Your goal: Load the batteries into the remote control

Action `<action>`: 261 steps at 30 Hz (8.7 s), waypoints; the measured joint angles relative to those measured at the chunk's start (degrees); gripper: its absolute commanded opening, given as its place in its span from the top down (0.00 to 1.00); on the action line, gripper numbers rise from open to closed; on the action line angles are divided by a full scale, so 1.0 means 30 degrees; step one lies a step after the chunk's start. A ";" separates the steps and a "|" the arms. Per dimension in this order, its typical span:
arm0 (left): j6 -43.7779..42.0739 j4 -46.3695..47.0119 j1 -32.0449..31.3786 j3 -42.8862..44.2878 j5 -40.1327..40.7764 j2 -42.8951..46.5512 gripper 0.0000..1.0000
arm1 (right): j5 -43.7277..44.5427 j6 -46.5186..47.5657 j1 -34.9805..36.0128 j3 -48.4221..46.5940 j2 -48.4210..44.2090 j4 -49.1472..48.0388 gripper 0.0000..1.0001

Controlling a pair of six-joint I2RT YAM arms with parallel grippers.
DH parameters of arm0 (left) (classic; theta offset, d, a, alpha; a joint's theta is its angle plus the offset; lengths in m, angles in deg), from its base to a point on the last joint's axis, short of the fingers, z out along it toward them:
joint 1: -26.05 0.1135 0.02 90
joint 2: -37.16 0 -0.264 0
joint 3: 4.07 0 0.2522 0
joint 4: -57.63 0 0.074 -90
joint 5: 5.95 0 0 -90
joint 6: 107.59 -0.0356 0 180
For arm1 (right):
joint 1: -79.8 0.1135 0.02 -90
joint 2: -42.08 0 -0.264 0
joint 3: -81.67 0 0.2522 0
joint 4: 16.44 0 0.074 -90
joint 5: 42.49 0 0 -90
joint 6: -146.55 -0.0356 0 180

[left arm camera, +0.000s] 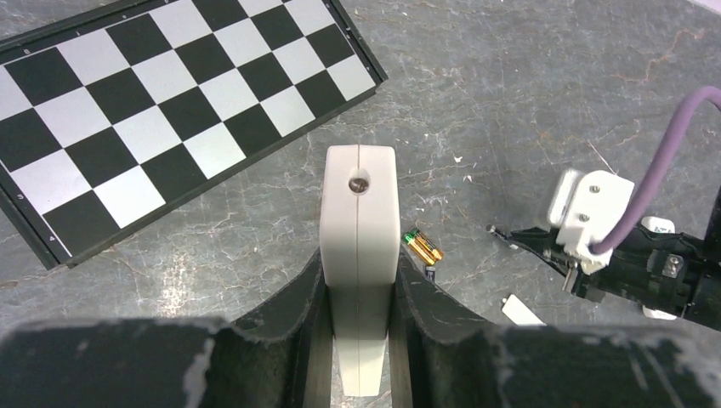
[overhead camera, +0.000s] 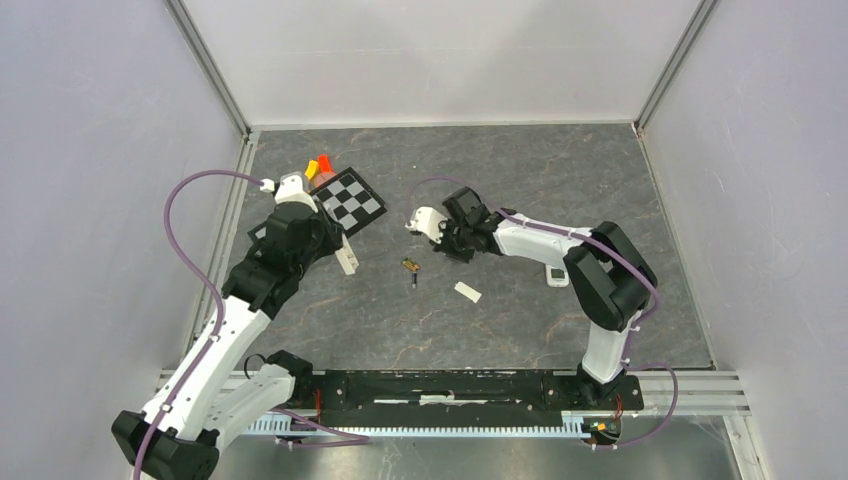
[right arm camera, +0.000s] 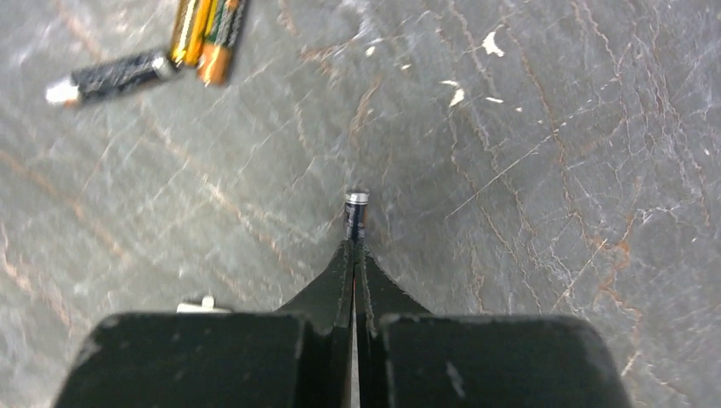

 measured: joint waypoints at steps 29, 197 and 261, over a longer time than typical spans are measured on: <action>0.0000 0.0277 0.0000 0.0000 -0.0852 0.0838 0.98 | -0.1049 -1.8003 0.1195 0.4743 -0.4823 -0.4998 0.40; 1.1089 2.0422 0.0000 -0.4816 -1.6014 -0.4218 0.98 | -0.0816 -1.6626 0.3009 0.7992 -1.4185 -1.2779 0.96; 1.5752 2.2797 0.0015 -0.4823 -1.6196 -0.5136 0.98 | 0.0423 -1.6582 0.3330 0.9078 -1.5008 -1.5642 0.59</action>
